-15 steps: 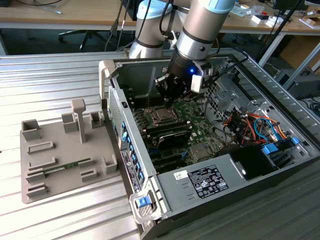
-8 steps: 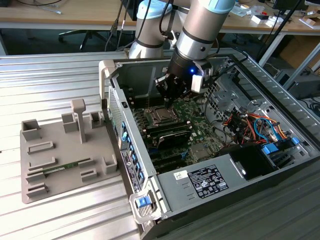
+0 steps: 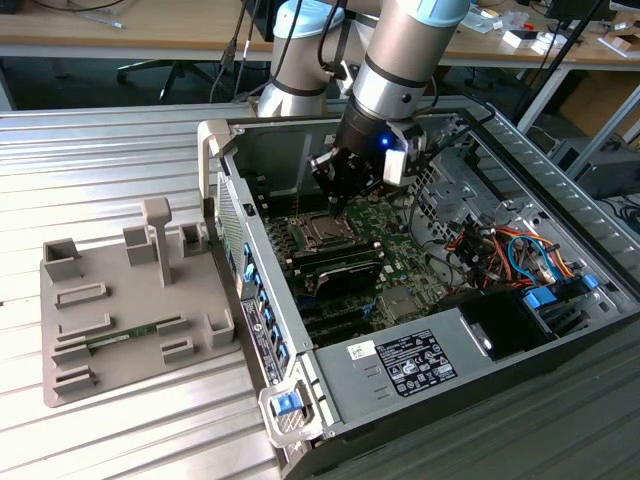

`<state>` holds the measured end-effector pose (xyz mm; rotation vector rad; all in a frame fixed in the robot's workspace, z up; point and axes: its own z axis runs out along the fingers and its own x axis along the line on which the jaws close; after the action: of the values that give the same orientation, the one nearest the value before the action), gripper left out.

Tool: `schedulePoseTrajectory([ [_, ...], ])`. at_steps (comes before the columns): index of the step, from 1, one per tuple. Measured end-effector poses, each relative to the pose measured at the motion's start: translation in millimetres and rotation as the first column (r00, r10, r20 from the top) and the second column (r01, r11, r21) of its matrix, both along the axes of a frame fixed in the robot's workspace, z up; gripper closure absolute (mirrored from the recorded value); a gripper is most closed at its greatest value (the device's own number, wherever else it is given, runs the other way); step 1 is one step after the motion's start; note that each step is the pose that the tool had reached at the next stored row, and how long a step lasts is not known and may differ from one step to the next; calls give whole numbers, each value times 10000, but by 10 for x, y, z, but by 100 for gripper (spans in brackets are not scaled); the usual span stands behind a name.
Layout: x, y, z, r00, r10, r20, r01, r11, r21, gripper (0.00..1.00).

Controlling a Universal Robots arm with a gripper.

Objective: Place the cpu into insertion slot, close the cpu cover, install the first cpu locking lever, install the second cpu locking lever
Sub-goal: 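Install the first cpu locking lever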

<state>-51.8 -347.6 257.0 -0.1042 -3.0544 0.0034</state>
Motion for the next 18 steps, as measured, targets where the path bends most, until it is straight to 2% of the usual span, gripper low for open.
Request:
schedulePoseTrajectory([
  [18, 0, 0, 0, 9993, 365, 0, -365, 9993, 59, 89],
])
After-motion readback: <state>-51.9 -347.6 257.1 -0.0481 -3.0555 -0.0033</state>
